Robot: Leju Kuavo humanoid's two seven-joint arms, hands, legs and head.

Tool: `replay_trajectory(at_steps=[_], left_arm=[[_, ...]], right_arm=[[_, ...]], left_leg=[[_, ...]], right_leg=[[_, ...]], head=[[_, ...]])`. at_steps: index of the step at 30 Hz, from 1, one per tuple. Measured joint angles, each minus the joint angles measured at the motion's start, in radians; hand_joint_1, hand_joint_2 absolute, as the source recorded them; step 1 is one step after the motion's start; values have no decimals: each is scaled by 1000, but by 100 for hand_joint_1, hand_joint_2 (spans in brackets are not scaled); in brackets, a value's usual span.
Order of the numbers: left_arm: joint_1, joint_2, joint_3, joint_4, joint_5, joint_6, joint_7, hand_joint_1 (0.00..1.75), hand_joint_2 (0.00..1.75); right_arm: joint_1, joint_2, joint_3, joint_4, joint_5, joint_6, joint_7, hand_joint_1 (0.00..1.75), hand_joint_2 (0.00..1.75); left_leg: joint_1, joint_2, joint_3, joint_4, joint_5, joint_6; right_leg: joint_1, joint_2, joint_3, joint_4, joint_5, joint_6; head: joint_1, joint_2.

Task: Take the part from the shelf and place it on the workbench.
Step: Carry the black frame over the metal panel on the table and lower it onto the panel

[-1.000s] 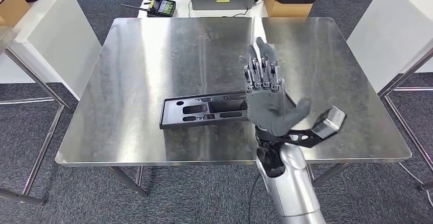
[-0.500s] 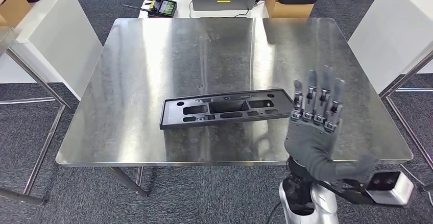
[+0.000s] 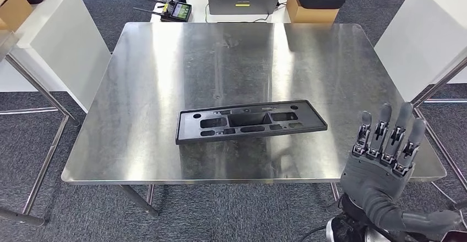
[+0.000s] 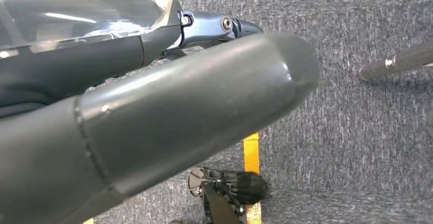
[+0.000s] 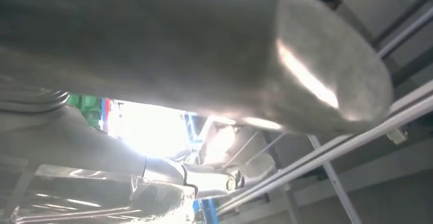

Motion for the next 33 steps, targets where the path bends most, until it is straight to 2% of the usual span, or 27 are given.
replay_trajectory(at_steps=[1,4,5,8,10,11,12,14,15,16,17,18,21,22,23,25,27,29,31,32,33], left_arm=[[0,0,0,0,3,0,-4,0,0],[0,0,0,0,10,0,-11,0,0],[0,0,0,0,11,0,-12,0,0],[0,0,0,0,11,0,-12,0,0],[0,0,0,0,11,0,-13,0,0],[0,0,0,0,12,-2,-13,0,0],[1,0,0,0,12,-4,-14,0,0],[2,0,0,1,14,-7,-16,0,0],[2,-1,0,1,14,-7,-17,0,0],[3,-1,0,1,14,-7,-17,0,0],[4,-1,0,1,14,-7,-17,0,0],[5,-1,0,1,15,-7,-17,0,0],[5,0,0,1,15,-7,-17,0,0],[4,0,0,1,14,-7,-17,0,0],[4,0,0,1,14,-8,-18,0,0],[4,0,0,1,14,-8,-18,0,0],[3,-1,-1,1,14,-8,-17,0,0],[2,-1,-1,1,14,-9,-16,0,0],[2,-1,-1,1,15,-9,-16,0,0],[2,-1,-2,1,15,-10,-16,0,0],[2,-1,-2,1,15,-11,-16,0,0]], right_arm=[[0,0,-2,1,0,0,1,0,0],[-5,0,-2,3,0,0,4,0,0],[-6,0,-2,4,0,0,4,0,0],[-6,0,-2,4,0,0,4,0,0],[-9,0,-2,5,0,0,4,0,0],[-11,0,-2,6,0,0,5,0,0],[-14,0,-3,8,1,0,6,0,0],[-17,1,-3,10,4,0,10,0,0],[-18,2,-3,12,5,0,12,0,0],[-18,2,-3,13,6,0,13,0,0],[-18,2,-3,15,6,0,14,0,0],[-18,2,-4,16,6,0,14,0,0],[-19,2,-4,17,6,0,14,0,0],[-19,2,-4,17,7,0,14,0,0],[-20,2,-5,17,7,0,14,0,0],[-21,3,-5,17,8,-1,14,0,0],[-20,4,-6,16,9,-3,16,0,0],[-19,4,-7,16,10,-4,17,0,0],[-15,4,-10,17,10,-5,18,0,0],[-13,4,-12,18,10,-5,18,0,0],[-10,4,-14,19,10,-5,18,0,0]], left_leg=[[0,0,-1,1,0,-1],[2,-1,0,4,0,-5],[2,-1,0,4,0,-6],[3,-1,0,5,0,-7],[1,-2,-1,9,-2,-13],[0,-2,-1,13,-3,-22],[3,-1,-6,28,-17,-36],[12,1,-51,146,-95,-65],[17,2,-83,229,-144,-75],[20,2,-108,299,-177,-80],[21,3,-111,320,-181,-82],[23,4,-92,298,-166,-83],[27,5,32,90,-90,-79],[25,4,56,46,-79,-74],[22,3,64,27,-77,-70],[17,3,59,24,-70,-55],[18,7,56,13,-57,-37],[17,10,47,6,-44,-21],[13,11,32,7,-34,-14],[10,11,25,7,-29,-14],[8,10,19,8,-24,-14]], right_leg=[[-2,0,-6,6,4,7],[-8,-1,55,-122,66,33],[-9,-1,68,-146,76,36],[-9,-1,73,-156,79,37],[-9,-3,102,-214,101,37],[-6,-3,115,-244,117,29],[-7,-5,128,-272,136,14],[-8,-7,128,-282,158,-18],[-11,-9,126,-283,164,-26],[-10,-9,122,-282,166,-27],[-9,-10,119,-281,167,-27],[-10,-10,118,-280,168,-26],[-6,-9,117,-277,170,-21],[-4,-9,116,-276,171,-16],[-2,-9,113,-276,173,-11],[1,-9,109,-279,179,3],[3,-8,95,-256,161,9],[2,-8,49,-156,97,0],[1,-8,-2,-23,34,-5],[1,-8,-9,9,24,-1],[1,-8,3,2,29,5]], head=[[0,0],[0,0],[0,0],[0,0],[0,0],[-1,0],[-2,0],[-5,0],[-6,0],[-7,0],[-7,0],[-7,0],[-7,0],[-6,0],[-6,0],[-6,0],[-5,0],[-3,0],[-2,0],[-3,0],[-2,0]])
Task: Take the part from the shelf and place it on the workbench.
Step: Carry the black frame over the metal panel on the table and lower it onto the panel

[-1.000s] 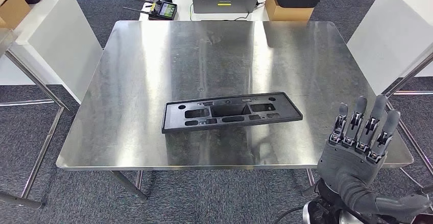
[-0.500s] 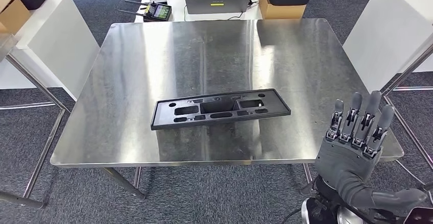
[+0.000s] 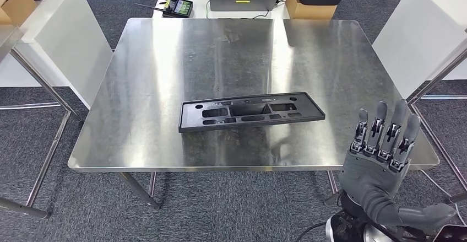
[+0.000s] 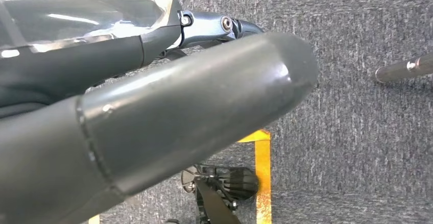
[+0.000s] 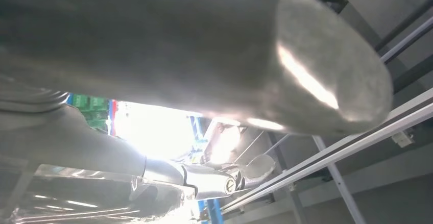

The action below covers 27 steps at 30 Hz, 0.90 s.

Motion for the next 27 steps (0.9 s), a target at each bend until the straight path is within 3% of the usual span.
replay_trajectory(at_steps=[1,3,4,5,7,9,12,13,14,15,16,17,18,20,23,24,25,27], left_arm=[[0,0,0,0,0,-2,0,0,0],[0,0,-1,0,0,-4,-1,0,0],[0,0,-1,0,0,-4,-1,0,0],[0,0,-1,0,0,-5,-2,0,0],[0,0,-1,0,0,-4,-2,0,0],[1,1,-2,1,1,-4,-3,0,0],[2,0,-3,2,3,-3,-3,0,0],[2,0,-3,2,4,-3,-3,0,0],[2,0,-4,2,6,-3,-3,0,0],[2,0,-4,2,8,-2,-3,0,0],[2,1,-4,2,9,-2,-2,0,0],[2,1,-4,2,9,-2,-2,0,0],[1,1,-4,2,9,-2,-2,0,0],[-2,1,-4,2,9,-1,-2,0,0],[-2,1,-5,2,11,-1,-3,0,0],[-2,0,-5,2,12,-1,-3,0,0],[-3,0,-5,2,12,-1,-3,0,0],[-3,0,-5,2,13,-1,-4,0,0]], right_arm=[[2,0,-2,1,0,0,0,0,0],[3,0,-6,2,0,0,0,0,0],[4,1,-8,2,0,0,0,0,0],[5,1,-9,2,0,0,0,0,0],[8,3,-12,2,0,1,1,0,0],[9,5,-14,2,0,2,2,0,0],[12,11,-18,2,-1,3,2,0,0],[13,13,-20,3,-1,3,2,0,0],[15,14,-23,4,-1,4,2,0,0],[17,14,-25,4,-1,4,2,0,0],[19,14,-28,5,-1,4,3,0,0],[20,14,-30,5,-1,4,3,0,0],[20,15,-32,5,-1,4,3,0,0],[19,16,-35,5,-2,5,3,0,0],[20,20,-37,5,-4,5,6,0,0],[21,20,-39,5,-5,6,6,0,0],[21,20,-41,5,-6,6,7,0,0],[22,21,-46,6,-7,5,9,0,0]], left_leg=[[-1,-1,-5,1,4,-1],[-3,-3,-12,4,12,-8],[-4,-4,-15,6,16,-13],[-5,-4,-17,9,19,-18],[-4,-5,-22,11,27,-29],[0,-6,-35,31,7,-43],[10,-6,-87,175,-114,-63],[12,-6,-105,238,-150,-69],[16,-5,-110,278,-167,-74],[19,-5,-98,284,-165,-77],[23,-5,-67,256,-150,-80],[27,-5,-15,186,-127,-82],[28,-6,38,112,-108,-81],[26,-10,96,22,-90,-72],[21,-10,84,12,-78,-47],[19,-8,77,9,-69,-36],[18,-6,68,6,-58,-25],[14,-3,43,5,-38,-11]], right_leg=[[0,0,36,-52,19,7],[2,0,136,-209,62,13],[5,1,169,-263,78,12],[7,3,181,-292,85,7],[8,4,169,-295,95,-2],[-1,2,163,-300,108,-19],[-7,-2,144,-301,131,-38],[-7,-2,134,-300,139,-38],[-7,-3,124,-299,145,-35],[-8,-3,115,-297,152,-32],[-10,-3,106,-295,158,-28],[-11,-3,99,-292,162,-23],[-11,-2,92,-286,165,-18],[-7,-2,82,-278,173,-5],[-4,-1,70,-275,185,18],[-3,-1,60,-261,174,20],[-2,0,42,-228,147,16],[-2,1,-8,-103,63,0]], head=[[0,0],[-1,0],[-1,0],[-1,0],[0,0],[-1,0],[-6,0],[-6,0],[-6,0],[-6,0],[-6,0],[-7,0],[-7,0],[-6,0],[-3,0],[-1,0],[1,0],[6,0]])
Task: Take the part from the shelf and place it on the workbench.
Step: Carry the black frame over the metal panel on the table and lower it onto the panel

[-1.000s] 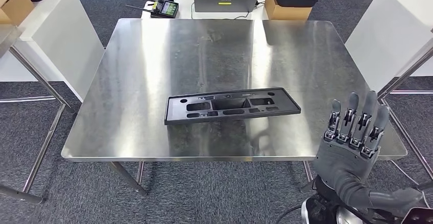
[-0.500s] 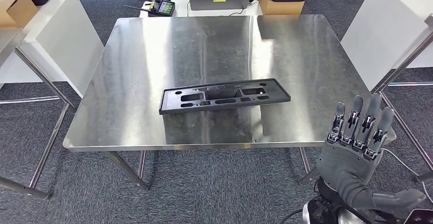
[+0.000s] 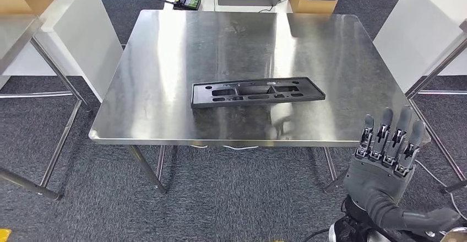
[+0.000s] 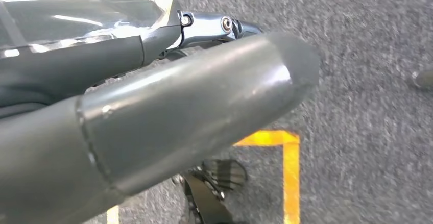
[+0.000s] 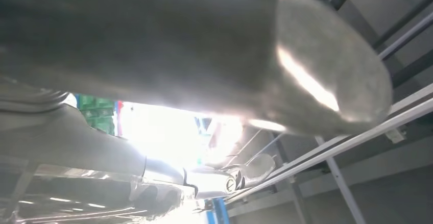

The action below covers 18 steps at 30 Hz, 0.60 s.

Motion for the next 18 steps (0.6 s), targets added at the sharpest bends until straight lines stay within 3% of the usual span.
replay_trajectory(at_steps=[1,2,3,4,5,7,9,11,13,15,16,17,18], left_arm=[[0,0,0,0,0,0,0,0,0],[1,0,0,0,1,0,0,0,0],[1,0,0,0,1,0,0,0,0],[1,0,-1,0,1,0,1,0,0],[1,0,-1,0,1,0,1,0,0],[0,0,-1,0,1,1,3,0,0],[0,-1,-2,0,3,2,4,0,0],[1,0,-4,1,6,4,5,0,0],[1,1,-9,2,7,4,5,0,0],[1,2,-14,2,8,5,6,0,0],[1,1,-15,2,9,5,6,0,0],[1,1,-16,2,10,5,6,0,0],[2,1,-16,3,11,5,6,0,0]], right_arm=[[0,0,-3,1,-1,0,1,0,0],[1,0,-6,2,-1,0,3,0,0],[1,0,-10,3,-2,-1,5,0,0],[0,0,-12,4,-4,-1,7,0,0],[0,0,-14,4,-5,-1,9,0,0],[-3,0,-14,4,-6,-1,11,0,0],[-5,1,-14,4,-8,-1,13,0,0],[-6,2,-16,4,-9,-1,16,0,0],[-7,4,-17,4,-9,-2,18,0,0],[-7,8,-17,4,-9,-2,20,0,0],[-6,9,-18,4,-9,-3,21,0,0],[-5,10,-18,4,-9,-4,21,0,0],[-4,10,-19,4,-9,-4,21,0,0]], left_leg=[[-3,1,-13,0,10,3],[-6,2,-25,1,19,4],[-9,3,-37,1,28,4],[-12,2,-47,1,36,3],[-14,2,-55,2,44,2],[-19,1,-67,3,59,-5],[-22,2,-72,2,73,-16],[-20,1,-77,4,78,-28],[-16,-2,-96,52,26,-40],[-9,-2,-135,176,-76,-53],[-5,-2,-152,243,-113,-60],[-1,-2,-160,291,-130,-66],[5,-2,-150,304,-124,-71]], right_leg=[[-1,0,-19,67,-33,-3],[-1,0,-25,109,-50,0],[0,0,-11,115,-48,7],[1,0,24,81,-32,13],[3,0,78,12,-14,16],[11,0,182,-138,5,10],[21,0,213,-202,7,-1],[15,-2,199,-207,20,-14],[1,-5,188,-211,39,-33],[-2,-8,170,-211,57,-46],[-2,-9,161,-210,66,-46],[-2,-9,152,-209,74,-44],[-3,-9,142,-207,81,-41]], head=[[2,0],[3,0],[3,0],[4,0],[4,0],[3,0],[3,0],[4,0],[1,0],[-1,0],[-1,0],[-1,0],[-1,0]])
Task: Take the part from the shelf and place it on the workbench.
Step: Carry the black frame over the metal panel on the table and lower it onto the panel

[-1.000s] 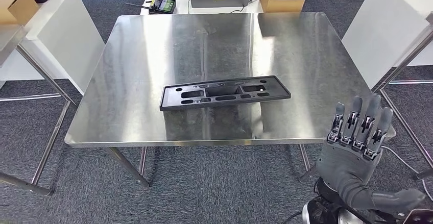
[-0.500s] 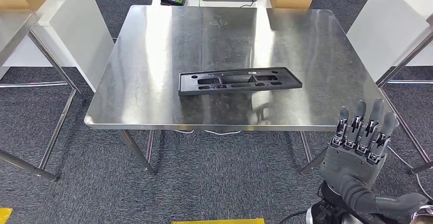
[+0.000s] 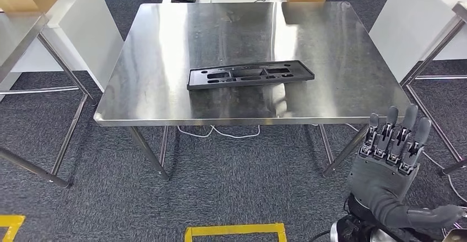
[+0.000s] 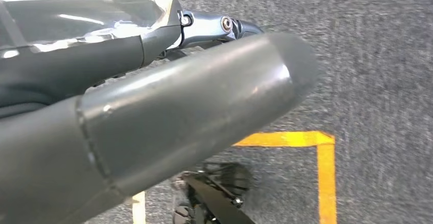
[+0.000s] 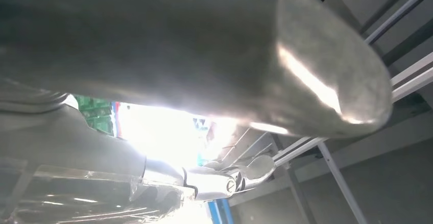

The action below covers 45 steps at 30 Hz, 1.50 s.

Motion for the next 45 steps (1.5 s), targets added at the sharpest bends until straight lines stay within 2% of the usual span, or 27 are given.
replay_trajectory(at_steps=[1,3,4,6,8,9,11,13,15,16,18,20,22,23,25,27,28,29,30,31,33,35,39,41,43,44,45], left_arm=[[0,0,0,0,1,0,0,0,0],[0,0,-1,1,3,0,0,0,0],[-1,0,-1,1,3,0,0,0,0],[-2,0,-1,1,4,0,0,0,0],[-1,0,-1,1,6,0,-1,0,0],[-1,0,-1,1,6,0,-1,0,0],[-1,0,-1,1,6,0,-2,0,0],[-1,0,-1,2,6,1,-2,0,0],[-1,0,-2,2,7,2,-2,0,0],[0,0,-2,2,8,2,-2,0,0],[-1,0,-3,2,9,2,-2,0,0],[-1,0,-4,2,9,3,-2,0,0],[-1,0,-5,2,13,6,-2,0,0],[-1,0,-6,3,16,8,-2,0,0],[0,1,-8,3,21,10,-2,0,0],[1,1,-9,4,23,10,-2,0,0],[2,1,-10,4,24,10,-2,0,0],[2,2,-10,4,25,10,-2,0,0],[2,2,-10,4,26,10,-2,0,0],[2,2,-11,4,26,10,-2,0,0],[1,2,-14,4,27,10,-2,0,0],[-1,3,-19,4,27,10,-2,0,0],[0,4,-29,4,28,10,-1,0,0],[0,4,-33,4,29,9,1,0,0],[-1,4,-40,4,34,8,1,0,0],[-1,4,-44,4,37,8,1,0,0],[-1,4,-48,4,41,8,1,0,0]], right_arm=[[2,0,-1,0,0,0,0,0,0],[4,0,-2,0,0,-2,0,0,0],[4,0,-3,0,0,-3,0,0,0],[6,0,-5,0,0,-5,0,0,0],[10,0,-6,1,0,-8,0,0,0],[12,0,-8,1,0,-9,0,0,0],[14,0,-12,1,0,-11,-1,0,0],[17,0,-16,3,0,-13,-1,0,0],[19,-1,-20,7,0,-17,-1,0,0],[21,-1,-22,9,0,-19,-1,0,0],[21,-1,-24,12,0,-25,-1,0,0],[21,-1,-25,14,0,-30,0,0,0],[22,-1,-27,17,3,-44,1,0,0],[22,-1,-29,20,7,-57,4,0,0],[22,-1,-35,30,20,-86,10,0,0],[22,-1,-41,41,30,-102,14,0,0],[22,-1,-43,46,32,-107,15,0,0],[22,-1,-45,51,34,-113,17,0,0],[22,-1,-48,56,36,-123,21,0,0],[22,-1,-52,63,38,-140,29,0,0],[21,-2,-66,82,39,-186,54,0,0],[19,-5,-84,109,35,-231,80,0,0],[8,-24,-135,210,54,-309,114,0,0],[-10,-40,-171,301,110,-369,127,0,0],[-40,-59,-210,440,210,-453,139,0,0],[-58,-73,-230,532,269,-499,143,0,0],[-78,-88,-250,637,330,-546,146,0,0]], left_leg=[[6,0,30,-27,22,-5],[15,0,131,-158,69,-11],[17,0,174,-220,78,-10],[14,-2,208,-284,74,0],[12,0,197,-294,77,20],[11,2,190,-297,85,33],[10,6,172,-301,105,54],[6,7,147,-301,124,60],[3,9,122,-300,143,59],[3,9,110,-299,151,57],[1,8,91,-295,167,48],[-3,8,80,-291,182,36],[-5,7,75,-290,195,25],[-3,6,71,-287,193,20],[1,4,53,-243,142,12],[2,3,18,-130,44,7],[2,3,4,-67,9,5],[3,2,-1,-25,-5,3],[3,2,11,-15,1,2],[3,3,42,-44,24,3],[1,2,140,-176,65,11],[-4,-1,199,-274,74,21],[-9,2,188,-304,96,49],[-4,7,172,-314,119,64],[-5,10,147,-314,137,69],[-5,10,135,-313,146,69],[-5,10,124,-313,155,67]], right_leg=[[-2,0,-10,3,6,4],[-2,0,-27,16,13,12],[0,0,-36,24,15,17],[4,0,-50,36,23,31],[6,0,-61,42,30,49],[6,1,-71,55,19,53],[4,3,-108,135,-43,46],[2,6,-153,266,-114,39],[1,6,-152,323,-124,51],[1,6,-122,295,-106,61],[0,7,-19,157,-74,72],[6,10,50,46,-73,65],[12,12,51,23,-74,51],[7,11,44,23,-69,42],[-1,7,32,22,-53,18],[1,4,16,23,-35,-1],[4,3,7,25,-27,-5],[6,3,-4,27,-19,-5],[8,3,-14,29,-13,-4],[9,3,-23,33,-8,-2],[11,3,-37,41,-1,4],[14,2,-48,47,7,15],[16,2,-70,57,17,43],[14,5,-105,128,-37,40],[7,8,-146,250,-107,35],[3,8,-154,294,-122,39],[0,8,-146,305,-119,48]], head=[[0,0],[-1,0],[-1,0],[-2,0],[-2,0],[-1,0],[3,0],[7,0],[7,0],[7,0],[8,0],[7,0],[5,0],[5,0],[3,0],[1,0],[0,0],[0,0],[0,0],[-1,0],[-1,0],[0,0],[0,0],[5,0],[9,0],[10,0],[10,0]])
